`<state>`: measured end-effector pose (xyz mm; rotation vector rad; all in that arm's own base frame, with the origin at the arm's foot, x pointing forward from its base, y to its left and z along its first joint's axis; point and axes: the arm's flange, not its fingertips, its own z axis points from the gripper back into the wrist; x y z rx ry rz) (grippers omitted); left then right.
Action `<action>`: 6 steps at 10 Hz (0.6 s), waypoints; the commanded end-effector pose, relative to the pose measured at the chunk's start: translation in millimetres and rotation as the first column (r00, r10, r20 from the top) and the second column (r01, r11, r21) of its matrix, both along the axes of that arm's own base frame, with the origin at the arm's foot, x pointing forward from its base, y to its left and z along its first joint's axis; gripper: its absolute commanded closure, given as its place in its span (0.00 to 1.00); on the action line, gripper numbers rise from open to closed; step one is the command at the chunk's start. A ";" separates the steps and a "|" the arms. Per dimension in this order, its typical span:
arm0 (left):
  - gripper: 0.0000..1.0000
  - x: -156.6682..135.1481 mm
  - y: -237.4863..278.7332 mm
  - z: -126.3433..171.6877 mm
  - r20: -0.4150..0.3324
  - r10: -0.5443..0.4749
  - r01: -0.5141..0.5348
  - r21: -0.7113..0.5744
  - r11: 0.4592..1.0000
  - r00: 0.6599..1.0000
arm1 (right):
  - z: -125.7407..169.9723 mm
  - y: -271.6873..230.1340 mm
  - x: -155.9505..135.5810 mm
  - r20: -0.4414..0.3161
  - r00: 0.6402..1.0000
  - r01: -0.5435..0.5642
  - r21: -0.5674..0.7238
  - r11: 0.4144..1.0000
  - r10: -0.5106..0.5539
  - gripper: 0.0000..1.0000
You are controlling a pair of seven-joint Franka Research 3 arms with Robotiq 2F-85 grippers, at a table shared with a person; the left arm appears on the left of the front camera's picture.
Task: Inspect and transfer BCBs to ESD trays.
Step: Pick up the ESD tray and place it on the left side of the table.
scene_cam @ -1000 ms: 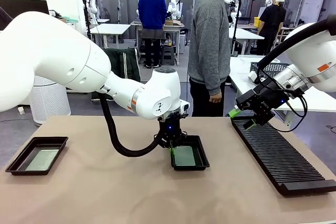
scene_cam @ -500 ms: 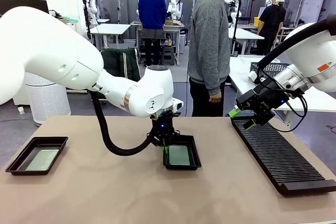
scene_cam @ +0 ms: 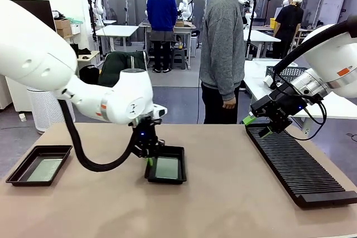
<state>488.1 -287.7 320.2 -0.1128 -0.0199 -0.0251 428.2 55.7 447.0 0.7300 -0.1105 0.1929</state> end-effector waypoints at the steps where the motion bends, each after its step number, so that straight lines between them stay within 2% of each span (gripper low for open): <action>1: 0.97 -14.0 45.5 6.5 0.009 -0.005 0.005 -0.043 0.999 1.000 | 0.3 0.5 -0.9 -0.002 1.000 0.000 0.004 1.000 0.000 0.00; 6: 0.97 -14.3 143.0 15.6 -0.011 -0.010 0.010 -0.034 0.999 1.000 | 0.3 0.5 -0.9 -0.002 1.000 0.000 0.004 1.000 0.000 0.00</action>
